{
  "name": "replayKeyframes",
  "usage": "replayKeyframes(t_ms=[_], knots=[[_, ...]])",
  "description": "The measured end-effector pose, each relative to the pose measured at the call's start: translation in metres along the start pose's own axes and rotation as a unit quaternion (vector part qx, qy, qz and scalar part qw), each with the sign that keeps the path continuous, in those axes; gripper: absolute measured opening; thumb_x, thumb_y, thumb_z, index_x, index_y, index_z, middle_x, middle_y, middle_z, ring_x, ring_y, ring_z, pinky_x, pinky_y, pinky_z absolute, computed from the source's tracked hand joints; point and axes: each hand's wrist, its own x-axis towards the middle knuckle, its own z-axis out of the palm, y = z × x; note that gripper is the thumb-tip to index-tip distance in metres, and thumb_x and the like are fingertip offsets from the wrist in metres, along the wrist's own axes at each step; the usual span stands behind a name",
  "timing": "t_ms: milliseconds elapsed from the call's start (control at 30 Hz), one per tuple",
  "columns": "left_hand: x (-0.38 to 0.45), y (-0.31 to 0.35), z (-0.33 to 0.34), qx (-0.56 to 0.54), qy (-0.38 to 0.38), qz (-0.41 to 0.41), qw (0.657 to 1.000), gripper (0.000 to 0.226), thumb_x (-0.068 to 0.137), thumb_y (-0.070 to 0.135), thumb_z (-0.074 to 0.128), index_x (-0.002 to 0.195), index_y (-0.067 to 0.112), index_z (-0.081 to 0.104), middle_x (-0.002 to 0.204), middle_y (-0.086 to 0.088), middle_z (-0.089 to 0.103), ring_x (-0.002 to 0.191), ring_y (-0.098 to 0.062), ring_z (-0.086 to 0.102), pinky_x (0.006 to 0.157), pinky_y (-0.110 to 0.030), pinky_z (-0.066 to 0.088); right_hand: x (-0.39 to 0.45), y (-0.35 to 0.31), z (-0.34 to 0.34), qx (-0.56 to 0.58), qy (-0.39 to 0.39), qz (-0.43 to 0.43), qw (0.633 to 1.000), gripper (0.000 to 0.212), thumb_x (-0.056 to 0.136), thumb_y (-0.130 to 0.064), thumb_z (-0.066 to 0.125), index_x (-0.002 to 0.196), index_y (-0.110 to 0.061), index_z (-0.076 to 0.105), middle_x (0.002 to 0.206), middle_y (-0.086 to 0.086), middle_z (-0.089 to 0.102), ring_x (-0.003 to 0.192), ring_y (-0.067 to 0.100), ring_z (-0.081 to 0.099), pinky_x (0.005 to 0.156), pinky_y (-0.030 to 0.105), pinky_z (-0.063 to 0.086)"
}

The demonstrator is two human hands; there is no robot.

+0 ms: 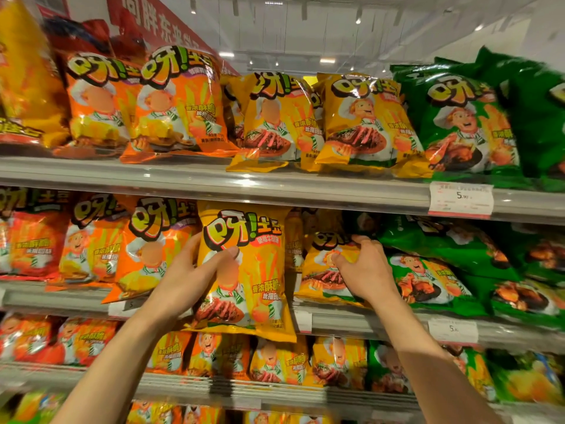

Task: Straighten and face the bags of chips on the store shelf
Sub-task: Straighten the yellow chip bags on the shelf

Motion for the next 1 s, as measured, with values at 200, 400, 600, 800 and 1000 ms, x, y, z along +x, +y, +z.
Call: replayKeyframes(t_ms=[200,400,600,800,1000], knots=[[0.002,0.003,-0.001,-0.010,0.004,-0.008,1.000,0.041,0.092,0.044,0.064,0.124,0.043,0.038,0.102,0.038,0.041,0.105,0.002,0.047,0.084,-0.017,0.036,-0.005,-0.004,0.004,0.008,0.017,-0.033,0.999,0.055,0.094,-0.039,0.063,0.143,-0.019,0.047,0.147,0.008,0.040,0.123,0.032,0.054,0.100,0.039,0.043],[0.006,-0.002,-0.004,-0.010,0.010,-0.006,1.000,0.057,0.089,0.051,0.065,0.138,0.043,0.038,0.122,0.030,0.047,0.120,-0.006,0.041,0.099,-0.031,0.032,-0.007,-0.019,0.017,0.011,0.002,-0.060,0.998,0.051,0.096,-0.039,0.060,0.143,-0.025,0.047,0.145,0.006,0.040,0.122,0.032,0.054,0.099,0.038,0.043],[0.007,-0.006,-0.003,-0.005,0.000,-0.011,1.000,0.055,0.087,0.053,0.066,0.136,0.041,0.044,0.125,0.022,0.052,0.119,-0.006,0.048,0.094,-0.028,0.036,-0.007,-0.005,0.011,-0.013,0.074,-0.075,0.994,0.048,0.097,-0.035,0.059,0.141,-0.022,0.046,0.146,0.006,0.034,0.117,0.033,0.057,0.091,0.037,0.045],[0.008,-0.008,0.000,-0.007,-0.003,-0.007,1.000,0.057,0.085,0.055,0.068,0.136,0.042,0.048,0.131,0.023,0.056,0.120,-0.005,0.053,0.096,-0.031,0.041,0.014,0.000,0.035,-0.019,0.098,-0.148,0.984,0.056,0.098,-0.037,0.054,0.146,-0.015,0.036,0.154,0.015,0.024,0.128,0.040,0.046,0.104,0.048,0.044],[0.008,-0.007,0.002,-0.004,-0.004,-0.001,1.000,0.060,0.084,0.055,0.068,0.138,0.039,0.049,0.129,0.021,0.059,0.113,0.003,0.055,0.089,-0.023,0.045,0.036,0.013,0.056,-0.141,0.015,-0.096,0.985,0.078,0.097,-0.066,0.030,0.158,-0.022,0.008,0.164,0.015,-0.005,0.149,0.040,0.012,0.119,0.057,0.019]])
